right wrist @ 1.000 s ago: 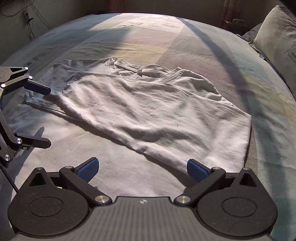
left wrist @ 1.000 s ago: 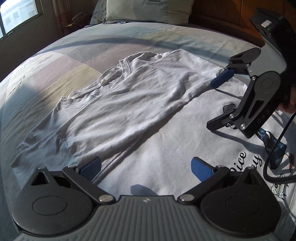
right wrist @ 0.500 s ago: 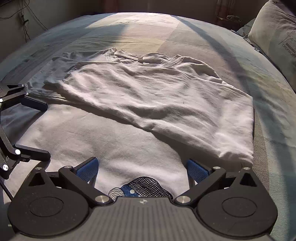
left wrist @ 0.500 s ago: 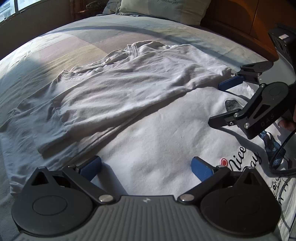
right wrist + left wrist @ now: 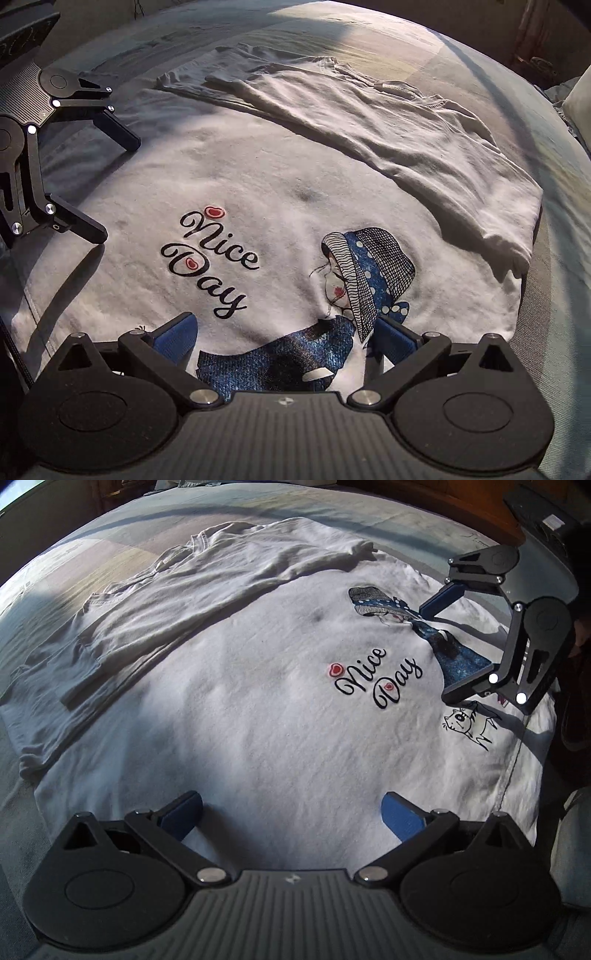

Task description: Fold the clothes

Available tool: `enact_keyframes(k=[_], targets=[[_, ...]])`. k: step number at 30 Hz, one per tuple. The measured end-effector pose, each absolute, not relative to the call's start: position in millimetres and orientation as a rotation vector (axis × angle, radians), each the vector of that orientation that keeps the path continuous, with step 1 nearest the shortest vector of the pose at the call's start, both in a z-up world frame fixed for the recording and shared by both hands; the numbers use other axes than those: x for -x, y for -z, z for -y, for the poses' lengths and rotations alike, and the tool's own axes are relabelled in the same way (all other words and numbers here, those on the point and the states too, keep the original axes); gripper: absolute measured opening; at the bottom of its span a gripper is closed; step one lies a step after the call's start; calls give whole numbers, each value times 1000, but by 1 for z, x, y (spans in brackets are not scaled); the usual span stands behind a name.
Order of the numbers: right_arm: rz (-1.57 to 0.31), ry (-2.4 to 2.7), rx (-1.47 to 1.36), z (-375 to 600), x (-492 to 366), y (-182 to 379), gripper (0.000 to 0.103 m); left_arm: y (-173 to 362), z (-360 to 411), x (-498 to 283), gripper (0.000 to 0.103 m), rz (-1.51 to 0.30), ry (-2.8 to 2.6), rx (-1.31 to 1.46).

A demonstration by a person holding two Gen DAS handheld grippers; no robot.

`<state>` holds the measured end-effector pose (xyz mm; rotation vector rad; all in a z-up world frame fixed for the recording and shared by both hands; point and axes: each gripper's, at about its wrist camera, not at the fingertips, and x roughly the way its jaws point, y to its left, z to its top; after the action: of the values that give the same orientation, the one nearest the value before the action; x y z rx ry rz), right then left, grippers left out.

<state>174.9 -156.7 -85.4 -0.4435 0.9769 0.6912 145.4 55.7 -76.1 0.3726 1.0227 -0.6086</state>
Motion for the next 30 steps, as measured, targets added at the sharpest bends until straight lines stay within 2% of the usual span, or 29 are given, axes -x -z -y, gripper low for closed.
enact_keyframes(k=[4,9,13,18,25,30], targets=[[-996,-678,477,164,-154,77,103,69,-40,-103,102,-938,756,-553],[-1020,-783,556,166,-127,81,103,76,-34,-81,102,-993,838,-553],[-1027,-745,557,171,-130,77,103,68,-39,-93,102,-948,767,-541],[-941,-744,513,157,-150,68,103,66,-38,-121,102,-904,692,-520],[-991,-647,435,150,-173,83,103,80,-48,-156,103,-1007,649,-335],[-991,-569,369,161,-163,88,103,81,-48,-153,103,-1014,661,-361]])
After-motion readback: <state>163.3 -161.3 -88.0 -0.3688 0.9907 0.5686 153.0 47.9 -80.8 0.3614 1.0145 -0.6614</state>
